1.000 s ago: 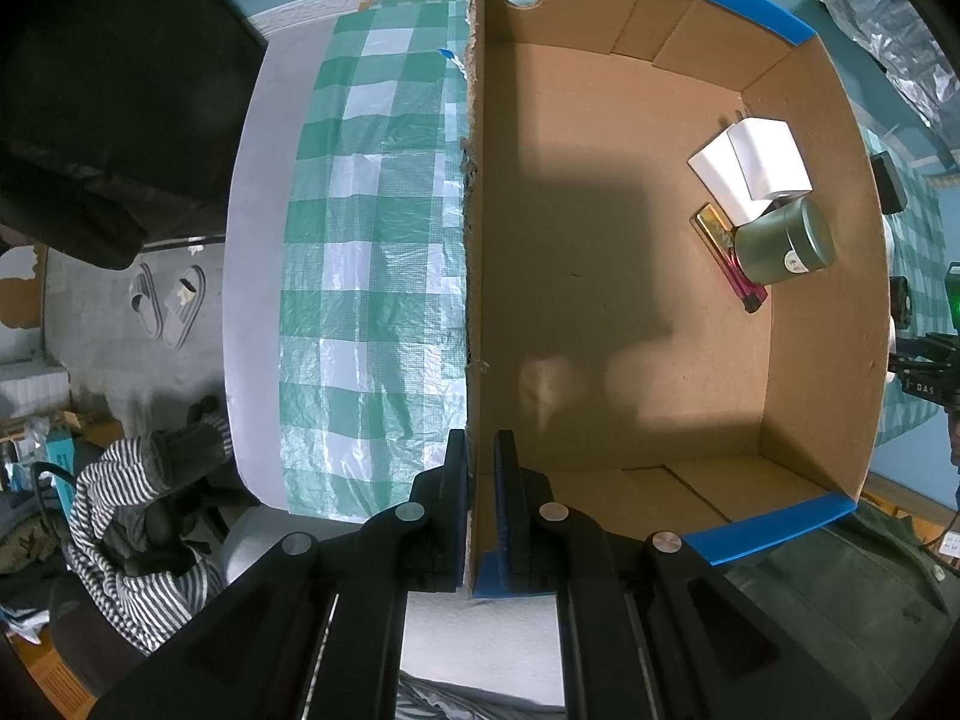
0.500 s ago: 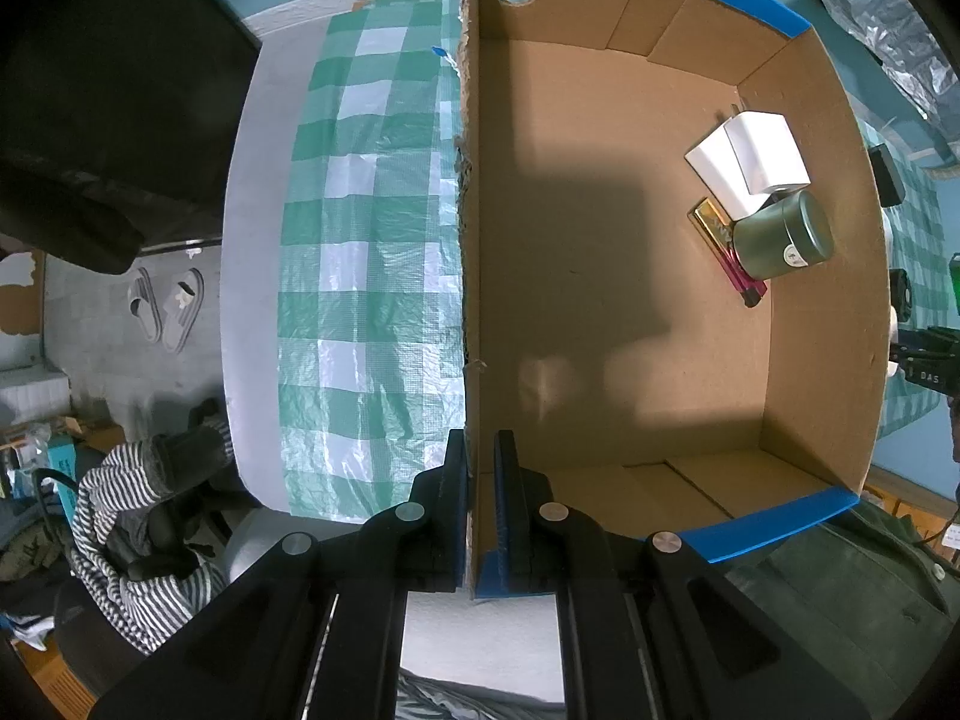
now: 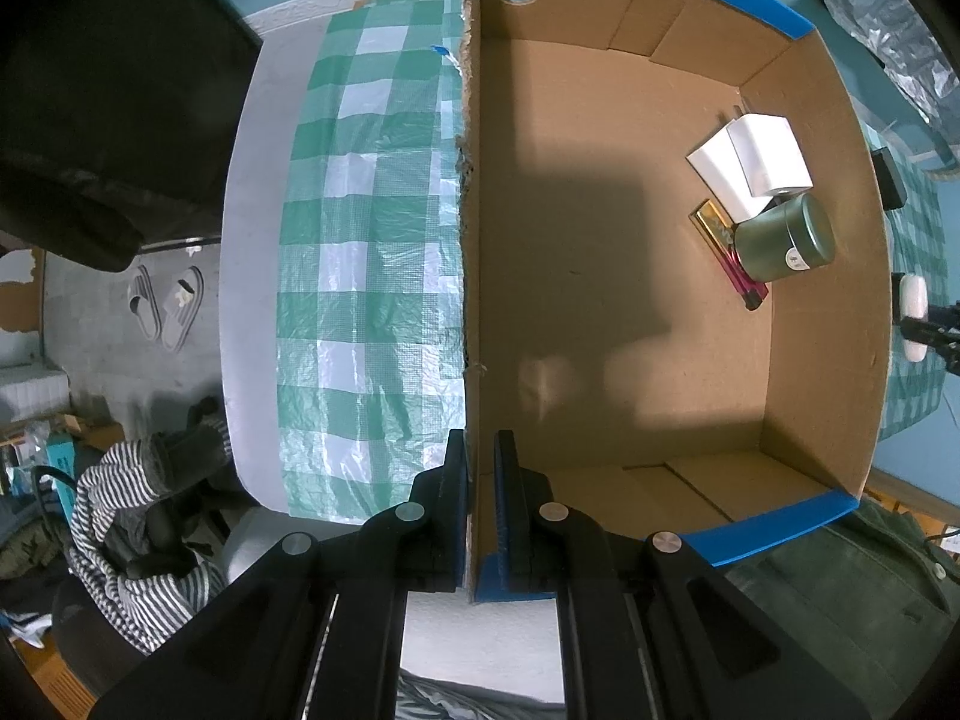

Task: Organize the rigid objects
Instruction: 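Carry the white power bank into the box and release it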

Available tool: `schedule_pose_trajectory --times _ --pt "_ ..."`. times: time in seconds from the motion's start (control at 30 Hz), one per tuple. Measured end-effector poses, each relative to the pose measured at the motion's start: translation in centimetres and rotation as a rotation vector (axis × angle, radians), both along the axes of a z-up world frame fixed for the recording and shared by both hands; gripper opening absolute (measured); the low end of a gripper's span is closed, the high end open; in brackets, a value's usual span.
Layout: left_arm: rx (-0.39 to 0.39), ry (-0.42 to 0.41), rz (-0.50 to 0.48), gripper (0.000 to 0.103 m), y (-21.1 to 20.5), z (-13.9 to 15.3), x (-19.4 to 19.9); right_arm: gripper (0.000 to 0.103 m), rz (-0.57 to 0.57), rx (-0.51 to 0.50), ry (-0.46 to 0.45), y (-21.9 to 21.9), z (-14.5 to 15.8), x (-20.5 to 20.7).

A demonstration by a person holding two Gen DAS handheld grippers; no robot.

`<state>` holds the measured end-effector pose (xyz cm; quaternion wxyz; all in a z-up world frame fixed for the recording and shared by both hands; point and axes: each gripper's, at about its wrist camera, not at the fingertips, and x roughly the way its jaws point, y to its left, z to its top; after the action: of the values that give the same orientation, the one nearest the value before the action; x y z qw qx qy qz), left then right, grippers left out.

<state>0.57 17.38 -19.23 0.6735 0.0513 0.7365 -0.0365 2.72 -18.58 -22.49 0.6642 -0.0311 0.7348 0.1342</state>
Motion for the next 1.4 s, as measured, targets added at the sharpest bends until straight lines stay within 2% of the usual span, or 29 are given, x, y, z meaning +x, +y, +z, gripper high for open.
schedule_pose_trajectory --times 0.27,0.77,1.1,1.4 --pt "-0.003 -0.001 0.003 0.007 0.1 0.0 0.0 0.037 0.066 0.028 -0.054 3.1 3.6 2.2" --pt "-0.003 -0.001 0.004 0.007 0.1 -0.1 0.0 0.037 0.249 0.074 -0.135 10.4 7.6 3.9" --pt "-0.001 0.000 0.000 0.007 0.1 -0.1 0.1 0.037 0.372 0.076 -0.145 15.5 7.9 4.1" --pt "-0.001 -0.001 -0.003 0.007 0.1 -0.1 0.3 0.037 0.461 0.051 -0.115 18.9 6.1 3.7"
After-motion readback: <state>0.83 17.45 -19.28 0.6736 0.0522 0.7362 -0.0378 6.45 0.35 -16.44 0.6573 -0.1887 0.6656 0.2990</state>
